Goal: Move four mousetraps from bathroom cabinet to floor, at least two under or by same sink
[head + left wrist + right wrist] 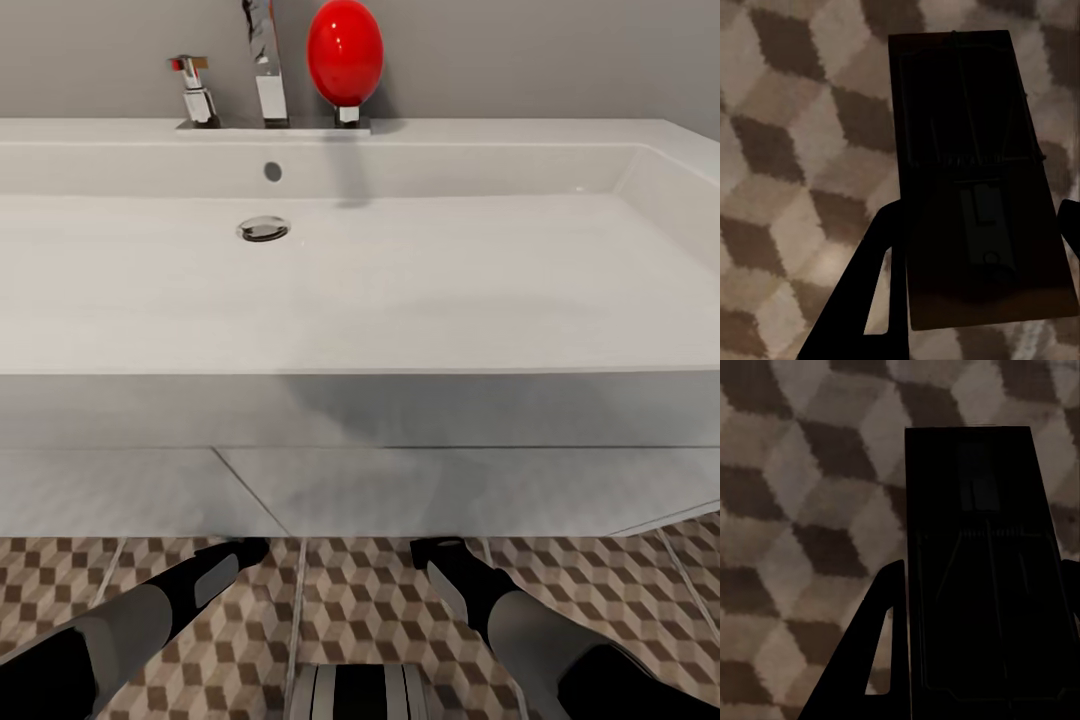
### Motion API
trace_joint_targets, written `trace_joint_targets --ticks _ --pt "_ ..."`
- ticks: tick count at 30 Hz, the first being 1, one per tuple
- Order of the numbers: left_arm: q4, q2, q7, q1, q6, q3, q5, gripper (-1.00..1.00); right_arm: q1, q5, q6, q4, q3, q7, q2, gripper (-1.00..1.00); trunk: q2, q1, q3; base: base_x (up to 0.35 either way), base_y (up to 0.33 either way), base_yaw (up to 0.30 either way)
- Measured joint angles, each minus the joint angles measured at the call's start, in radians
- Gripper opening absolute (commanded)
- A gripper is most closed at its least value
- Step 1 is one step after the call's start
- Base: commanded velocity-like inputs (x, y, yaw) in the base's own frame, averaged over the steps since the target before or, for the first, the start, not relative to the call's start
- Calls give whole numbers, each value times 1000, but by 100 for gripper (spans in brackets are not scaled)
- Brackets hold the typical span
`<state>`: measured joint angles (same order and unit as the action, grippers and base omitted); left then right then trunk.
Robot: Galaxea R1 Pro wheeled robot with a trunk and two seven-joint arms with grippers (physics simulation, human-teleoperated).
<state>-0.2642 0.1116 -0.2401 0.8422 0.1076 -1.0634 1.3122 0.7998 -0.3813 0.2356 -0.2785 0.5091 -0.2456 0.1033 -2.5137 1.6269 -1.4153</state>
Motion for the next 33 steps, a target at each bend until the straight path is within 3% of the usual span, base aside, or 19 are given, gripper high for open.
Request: trace_joint_targets --ticks 33 --pt "10 8 -6 -9 9 -4 1 -100 -6 1 9 9 4 -1 1 -100 0 0 0 4 0 0"
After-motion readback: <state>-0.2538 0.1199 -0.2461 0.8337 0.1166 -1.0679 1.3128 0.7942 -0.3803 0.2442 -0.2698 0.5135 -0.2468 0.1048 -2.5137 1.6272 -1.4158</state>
